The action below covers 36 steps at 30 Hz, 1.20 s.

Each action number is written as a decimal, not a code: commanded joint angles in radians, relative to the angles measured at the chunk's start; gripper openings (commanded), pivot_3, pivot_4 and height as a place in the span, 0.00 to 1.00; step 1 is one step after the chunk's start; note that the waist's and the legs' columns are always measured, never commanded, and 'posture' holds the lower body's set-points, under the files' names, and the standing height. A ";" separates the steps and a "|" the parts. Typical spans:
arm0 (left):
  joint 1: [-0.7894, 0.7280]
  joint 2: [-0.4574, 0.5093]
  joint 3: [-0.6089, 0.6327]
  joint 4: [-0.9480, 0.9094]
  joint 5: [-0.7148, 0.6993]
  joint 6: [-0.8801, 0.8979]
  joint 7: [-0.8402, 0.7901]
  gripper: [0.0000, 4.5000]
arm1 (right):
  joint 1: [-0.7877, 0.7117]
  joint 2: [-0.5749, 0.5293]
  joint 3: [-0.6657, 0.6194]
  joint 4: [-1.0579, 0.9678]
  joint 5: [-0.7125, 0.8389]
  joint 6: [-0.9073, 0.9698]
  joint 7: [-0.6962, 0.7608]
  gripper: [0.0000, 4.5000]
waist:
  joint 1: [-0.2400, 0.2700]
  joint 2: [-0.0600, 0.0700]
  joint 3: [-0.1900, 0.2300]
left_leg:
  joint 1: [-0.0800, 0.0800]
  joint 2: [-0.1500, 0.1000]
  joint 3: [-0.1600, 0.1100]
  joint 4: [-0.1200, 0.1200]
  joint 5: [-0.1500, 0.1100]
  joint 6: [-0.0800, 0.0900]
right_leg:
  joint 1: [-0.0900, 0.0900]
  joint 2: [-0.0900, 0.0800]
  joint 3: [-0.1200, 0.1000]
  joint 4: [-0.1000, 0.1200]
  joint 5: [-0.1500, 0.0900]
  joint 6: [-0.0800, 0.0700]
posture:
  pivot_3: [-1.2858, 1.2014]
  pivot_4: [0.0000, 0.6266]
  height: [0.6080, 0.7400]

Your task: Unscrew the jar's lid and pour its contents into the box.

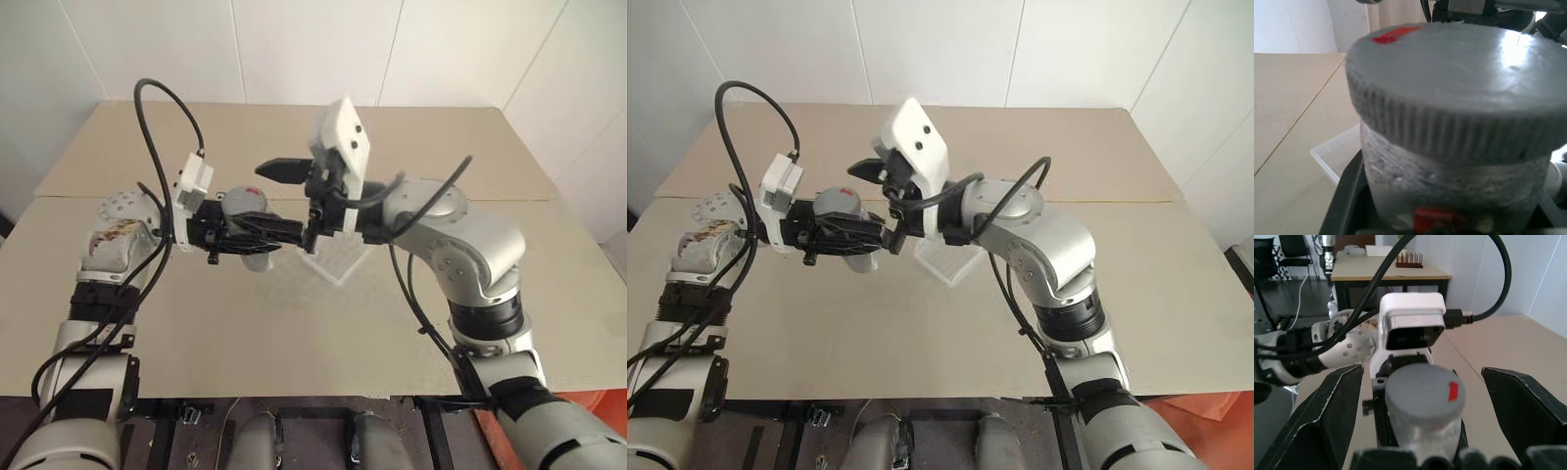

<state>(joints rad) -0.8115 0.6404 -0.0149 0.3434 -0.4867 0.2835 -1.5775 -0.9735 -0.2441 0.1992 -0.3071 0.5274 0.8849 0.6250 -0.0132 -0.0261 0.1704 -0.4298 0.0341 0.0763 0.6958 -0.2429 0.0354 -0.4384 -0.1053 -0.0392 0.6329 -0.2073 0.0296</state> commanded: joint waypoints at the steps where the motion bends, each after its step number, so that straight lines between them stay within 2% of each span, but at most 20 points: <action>1: -0.029 0.000 0.010 -0.008 0.001 -0.019 -0.008 0.43 | -0.044 0.022 0.023 0.031 -0.042 -0.022 -0.027 0.99 | -0.001 0.000 0.000 | 0.000 0.000 0.000 0.000 0.000 0.000 | 0.000 0.000 0.000 0.000 0.000 0.000 | 0.52 0.24 1.00; 9: -0.017 0.009 0.020 -0.024 0.001 -0.018 -0.008 0.43 | -0.062 0.051 0.038 0.127 -0.097 -0.052 -0.023 0.99 | -0.002 0.000 0.000 | 0.000 0.000 0.000 0.000 0.000 0.000 | 0.000 0.000 0.000 0.000 0.000 0.000 | 0.52 0.24 1.00; 21: 0.011 0.046 0.039 -0.041 -0.010 -0.013 -0.010 0.43 | 0.023 -0.131 -0.084 0.045 -0.039 -0.021 0.020 0.99 | -0.001 0.000 0.000 | 0.000 0.000 0.000 0.000 0.000 0.000 | 0.000 0.000 0.000 0.000 0.000 0.000 | 0.52 0.24 1.00; 26: 0.005 0.048 0.041 -0.037 -0.005 -0.009 -0.015 0.43 | 0.051 -0.166 -0.094 0.005 -0.015 -0.019 0.038 0.99 | -0.001 0.000 0.000 | 0.000 0.000 0.000 0.000 0.000 0.000 | 0.000 0.000 0.000 0.000 0.000 0.000 | 0.52 0.24 1.00; 33: -0.010 0.043 0.038 -0.017 0.006 -0.019 -0.017 0.43 | 0.072 -0.172 -0.087 -0.050 0.020 -0.016 0.082 0.99 | -0.001 0.000 0.000 | 0.000 0.000 0.000 0.000 0.000 0.000 | 0.000 0.000 0.000 0.000 0.000 0.000 | 0.52 0.24 1.00; 36: -0.016 0.031 0.028 -0.005 0.018 -0.036 -0.013 0.43 | 0.049 -0.134 -0.074 -0.076 0.052 0.007 0.071 0.99 | -0.001 0.000 0.000 | 0.000 0.000 0.000 0.000 0.000 0.000 | 0.000 0.000 0.000 0.000 0.000 0.000 | 0.52 0.24 1.00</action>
<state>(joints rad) -0.7923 0.6740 0.0086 0.3457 -0.4710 0.2661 -1.5868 -0.8916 -0.3928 0.1263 -0.3353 0.5531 0.8848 0.6991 -0.0138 -0.0261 0.1704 -0.4297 0.0342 0.0763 0.6958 -0.2429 0.0354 -0.4385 -0.1053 -0.0391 0.6326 -0.2073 0.0296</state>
